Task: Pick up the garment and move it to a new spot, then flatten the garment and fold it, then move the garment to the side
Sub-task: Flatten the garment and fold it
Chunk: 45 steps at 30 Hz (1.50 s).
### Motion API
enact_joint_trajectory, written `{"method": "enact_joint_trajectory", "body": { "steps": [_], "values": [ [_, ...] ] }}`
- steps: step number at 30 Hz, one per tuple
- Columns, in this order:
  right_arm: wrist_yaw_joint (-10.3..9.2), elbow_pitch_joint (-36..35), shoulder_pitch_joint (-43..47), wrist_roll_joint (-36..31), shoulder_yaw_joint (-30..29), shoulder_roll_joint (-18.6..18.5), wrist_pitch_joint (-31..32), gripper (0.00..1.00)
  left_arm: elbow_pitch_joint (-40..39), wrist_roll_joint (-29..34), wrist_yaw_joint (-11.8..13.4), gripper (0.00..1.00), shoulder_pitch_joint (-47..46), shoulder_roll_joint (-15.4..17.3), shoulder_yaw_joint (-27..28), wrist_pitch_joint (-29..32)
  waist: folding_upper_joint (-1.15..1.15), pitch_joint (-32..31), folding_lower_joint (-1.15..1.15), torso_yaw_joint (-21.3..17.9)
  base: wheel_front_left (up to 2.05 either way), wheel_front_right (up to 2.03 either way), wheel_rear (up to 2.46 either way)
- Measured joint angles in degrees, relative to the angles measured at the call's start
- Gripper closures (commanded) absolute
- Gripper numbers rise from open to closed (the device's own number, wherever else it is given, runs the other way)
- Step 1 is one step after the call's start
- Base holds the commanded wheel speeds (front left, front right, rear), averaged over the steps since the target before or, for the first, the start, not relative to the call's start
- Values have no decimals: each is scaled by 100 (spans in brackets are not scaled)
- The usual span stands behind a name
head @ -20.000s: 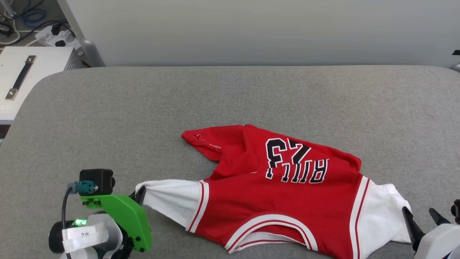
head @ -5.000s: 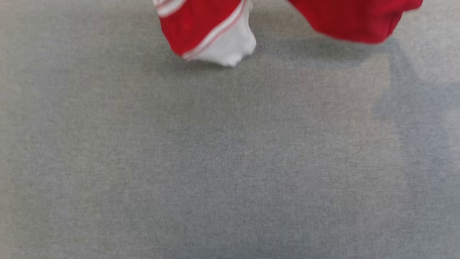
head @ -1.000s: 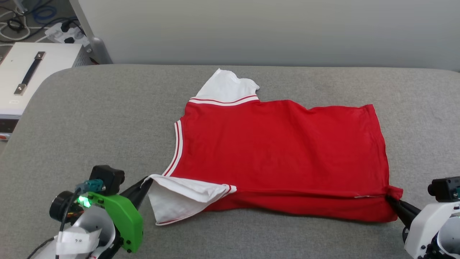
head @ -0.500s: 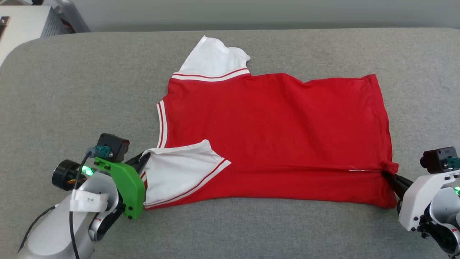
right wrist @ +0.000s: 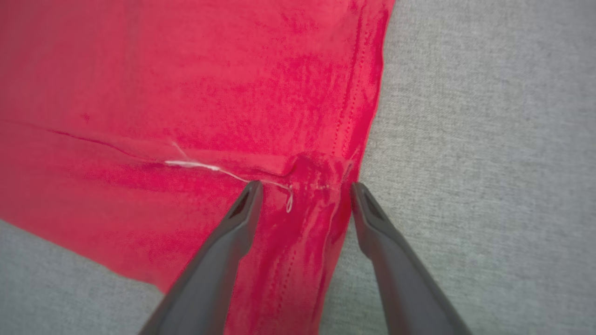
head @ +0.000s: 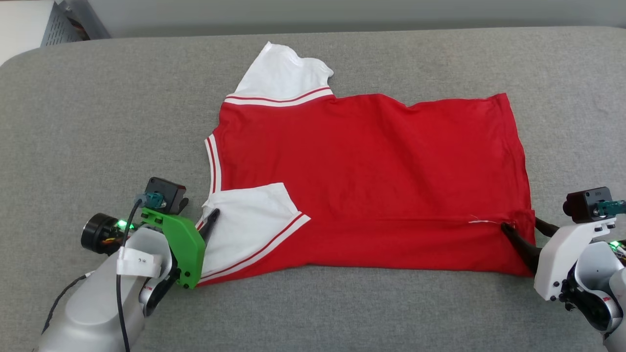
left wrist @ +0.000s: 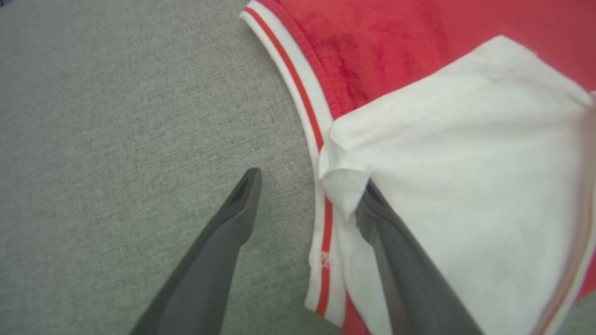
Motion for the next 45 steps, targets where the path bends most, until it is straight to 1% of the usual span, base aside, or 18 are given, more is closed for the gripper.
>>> {"method": "enact_joint_trajectory", "body": {
  "steps": [4, 7, 9, 11, 13, 16, 17, 20, 22, 23, 26, 27, 28, 32, 36, 42, 45],
  "values": [
    [0, 22, 14, -13, -48, 22, -87, 0, 155, -120, 32, 0, 13, -198, 135, -327, 0, -173, 0, 23, 0, 0, 0],
    [0, 32, 52, -197, -65, 30, -126, 0, 74, -343, 109, 0, 57, -296, 312, -593, 0, -312, 0, 34, 0, 0, 0],
    [0, 35, 146, -320, -110, 78, -116, 0, -55, -456, 176, 0, 175, -358, 392, -642, 0, -430, 0, 45, 0, 0, 0],
    [0, 19, 252, -443, -190, 167, -38, 0, -194, -613, 302, 0, 342, -410, 487, -644, 0, -540, 0, 56, 0, 0, 0],
    [0, 21, 370, -535, -392, 309, 137, 0, -405, -735, 448, 0, 534, -427, 609, -711, 0, -648, 0, 64, 0, 0, 0],
    [-35, -199, 591, -790, -736, 539, 435, 0, -834, -1021, 777, 0, 859, -492, 851, -772, 0, -813, 0, 68, 0, 0, 0],
    [-38, -288, 636, -855, -824, 612, 531, 0, -950, -1068, 855, 0, 956, -497, 877, -744, 0, -849, 0, 66, 0, 0, 0],
    [-40, -688, 843, -1127, -1113, 843, 921, 0, -1310, -1147, 1205, 0, 1316, -472, 950, -566, 0, -943, 0, 53, 0, 0, 0],
    [-40, -975, 1029, -1296, -1377, 1016, 1236, 0, -1557, -1183, 1450, 0, 1561, -398, 937, -300, 0, -965, 0, 41, 0, 0, 0],
    [-40, -1092, 1101, -1371, -1473, 1082, 1371, 0, -1662, -1196, 1532, 0, 1650, -361, 927, -176, 0, -959, 0, 38, 0, 0, 0],
    [-41, -1533, 1367, -1696, -1816, 1301, 1913, 0, -2083, -1229, 1842, 0, 1911, -215, 878, 180, 0, -895, 0, 31, 0, 0, 0],
    [-41, -1780, 1510, -1846, -1976, 1419, 2202, 0, -2256, -1226, 2023, 0, 1986, -101, 848, 361, 0, -842, 0, 28, 0, 0, 0],
    [-41, -1917, 1574, -1895, -2058, 1493, 2321, 0, -2326, -1225, 2111, 0, 2029, -30, 824, 510, 0, -811, 0, 24, 0, 0, 0],
    [-41, -2325, 1668, -2029, -2224, 1725, 2551, 0, -2617, -1230, 2280, 0, 2197, 86, 777, 846, 0, -691, 0, -2, 0, 0, 0],
    [-41, -2514, 1738, -2109, -2264, 1844, 2625, 0, -2750, -1236, 2429, 0, 2225, 124, 683, 1090, 0, -573, 0, -34, 0, 0, 0],
    [-41, -2607, 1746, -2115, -2232, 1909, 2624, 0, -2673, -1218, 2659, 0, 2236, 125, 719, 1067, 0, -383, 0, -106, 0, 0, 0],
    [-41, -2624, 1744, -2115, -2204, 1911, 2621, 0, -2572, -1217, 2679, 0, 2223, 121, 700, 1072, 0, -290, 0, -151, 0, 0, 0]
  ]
}}
